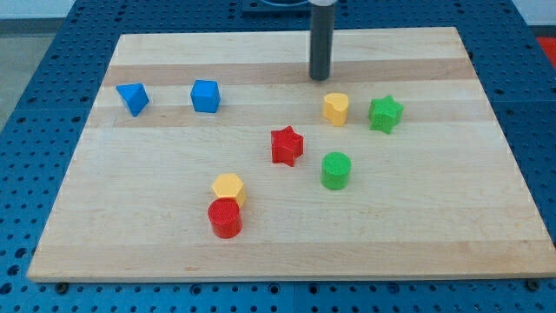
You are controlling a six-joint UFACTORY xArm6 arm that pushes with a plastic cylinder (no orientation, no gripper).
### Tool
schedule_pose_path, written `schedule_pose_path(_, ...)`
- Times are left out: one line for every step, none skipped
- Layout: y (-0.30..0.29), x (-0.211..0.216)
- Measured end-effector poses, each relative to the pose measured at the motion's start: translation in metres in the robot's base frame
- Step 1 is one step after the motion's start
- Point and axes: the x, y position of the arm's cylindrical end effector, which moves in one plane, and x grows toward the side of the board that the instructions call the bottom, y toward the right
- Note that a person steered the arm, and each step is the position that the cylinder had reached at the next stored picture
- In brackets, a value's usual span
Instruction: Move the yellow heart slightly down side
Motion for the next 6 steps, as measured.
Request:
schedule_pose_path(0.003,0.011)
schedule_pose_path(0.006,0.014)
schedule_pose_path(0.009,0.027)
schedule_pose_path(0.009,0.055)
schedule_pose_path(0.025,0.079)
schedule_pose_path(0.031,0.084)
